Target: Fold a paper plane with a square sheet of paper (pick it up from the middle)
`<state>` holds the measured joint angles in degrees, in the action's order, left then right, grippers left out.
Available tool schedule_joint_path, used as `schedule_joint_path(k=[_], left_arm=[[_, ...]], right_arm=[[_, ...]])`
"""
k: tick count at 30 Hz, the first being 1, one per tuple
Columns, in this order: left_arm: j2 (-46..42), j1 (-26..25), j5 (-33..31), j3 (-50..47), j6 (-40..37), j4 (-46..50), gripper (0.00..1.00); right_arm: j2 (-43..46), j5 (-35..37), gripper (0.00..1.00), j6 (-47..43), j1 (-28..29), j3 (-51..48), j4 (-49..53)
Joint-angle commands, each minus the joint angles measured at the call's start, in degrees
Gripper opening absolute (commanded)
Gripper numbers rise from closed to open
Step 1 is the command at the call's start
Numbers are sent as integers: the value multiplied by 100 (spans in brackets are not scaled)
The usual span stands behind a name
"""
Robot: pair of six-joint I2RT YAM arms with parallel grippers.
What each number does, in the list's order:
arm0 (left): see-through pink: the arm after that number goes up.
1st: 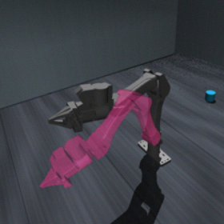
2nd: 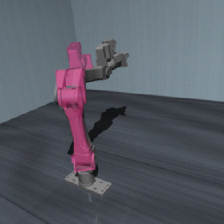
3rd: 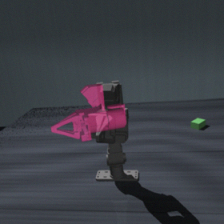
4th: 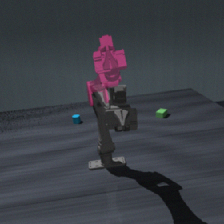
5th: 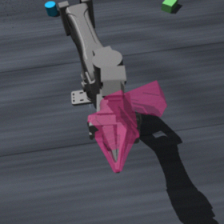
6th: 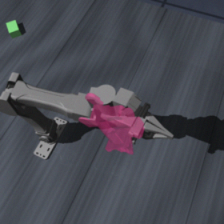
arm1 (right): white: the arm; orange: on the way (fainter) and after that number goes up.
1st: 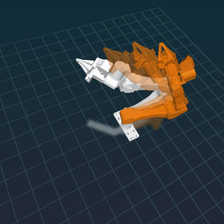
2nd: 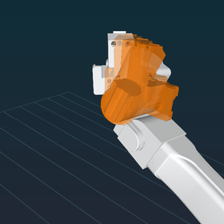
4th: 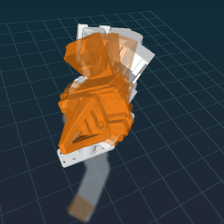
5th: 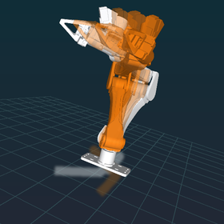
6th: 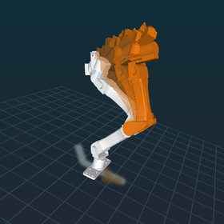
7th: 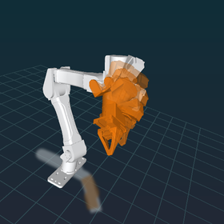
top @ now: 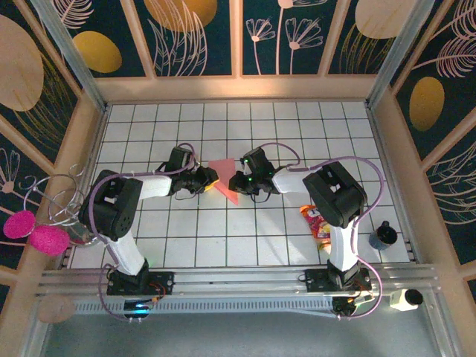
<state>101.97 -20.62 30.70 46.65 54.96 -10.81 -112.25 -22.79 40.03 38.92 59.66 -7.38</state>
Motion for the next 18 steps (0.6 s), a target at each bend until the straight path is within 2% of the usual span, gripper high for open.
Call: schedule_joint_path(k=[1, 18], left_arm=[[146, 23, 173, 146, -7, -157, 32], [516, 92, 48, 578, -517, 375, 22]], right_arm=[[-107, 108, 16, 49, -66, -186, 171], [68, 88, 19, -143, -82, -238, 17]])
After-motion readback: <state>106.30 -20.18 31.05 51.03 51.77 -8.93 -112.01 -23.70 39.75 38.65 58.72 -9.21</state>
